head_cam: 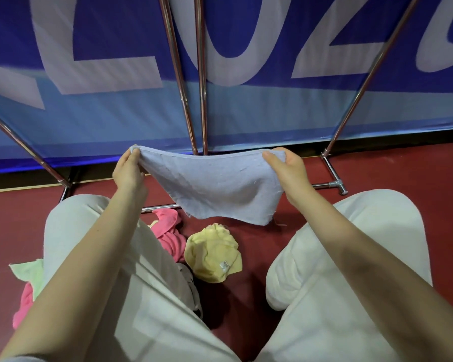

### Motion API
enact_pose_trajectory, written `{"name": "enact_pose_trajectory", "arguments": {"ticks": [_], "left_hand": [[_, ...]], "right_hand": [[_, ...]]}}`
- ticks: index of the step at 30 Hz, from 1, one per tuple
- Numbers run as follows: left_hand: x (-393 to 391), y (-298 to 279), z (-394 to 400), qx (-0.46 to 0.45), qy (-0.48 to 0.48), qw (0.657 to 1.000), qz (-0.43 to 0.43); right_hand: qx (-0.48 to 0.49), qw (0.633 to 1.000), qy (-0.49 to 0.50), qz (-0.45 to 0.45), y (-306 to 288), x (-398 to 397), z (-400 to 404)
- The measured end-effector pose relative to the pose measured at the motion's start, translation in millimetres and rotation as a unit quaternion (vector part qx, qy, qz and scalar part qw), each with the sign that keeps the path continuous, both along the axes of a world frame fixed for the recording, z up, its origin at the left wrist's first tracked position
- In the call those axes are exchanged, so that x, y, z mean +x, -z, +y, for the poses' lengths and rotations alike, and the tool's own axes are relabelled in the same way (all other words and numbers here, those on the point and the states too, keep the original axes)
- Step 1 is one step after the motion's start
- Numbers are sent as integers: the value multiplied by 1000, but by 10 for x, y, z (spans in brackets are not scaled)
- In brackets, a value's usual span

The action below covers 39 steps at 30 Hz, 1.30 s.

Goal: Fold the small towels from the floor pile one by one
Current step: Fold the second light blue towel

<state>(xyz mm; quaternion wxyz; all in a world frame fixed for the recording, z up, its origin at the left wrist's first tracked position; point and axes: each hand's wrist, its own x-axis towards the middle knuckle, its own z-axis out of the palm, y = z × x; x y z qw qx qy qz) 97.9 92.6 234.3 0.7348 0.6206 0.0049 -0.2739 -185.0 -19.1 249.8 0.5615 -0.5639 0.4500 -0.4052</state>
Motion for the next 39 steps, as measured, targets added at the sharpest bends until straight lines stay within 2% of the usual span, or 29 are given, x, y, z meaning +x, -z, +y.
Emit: {"name": "enact_pose_trajectory", "arguments": {"ticks": [4,7,9,16,21,26,31,39], "left_hand": [[-37,-21,1,-5,3,999,-36],[-90,-126,6,-44,-44,990,-126],[-114,-165,-3,-51,-38,983,-173],[-144,-75,-65,13,31,979,-202],[-88,-16,-62,52,36,984,-165],[-88,-59,-78,41,76,992,-89],[-211,-77,-117,59,71,996,-10],[-505,-170,-229,61,102,992,39]], "right_hand": [[-10,997,60,-43,-33,16,-16],[-21,996,71,-44,-52,3,-47],[-26,996,78,-38,-49,8,-55],[-13,993,119,-7,11,48,-124],[-6,990,144,6,64,79,-182],[61,986,156,-3,95,126,-183],[121,977,172,-31,178,217,-218],[108,983,146,-19,176,440,-121]]}}
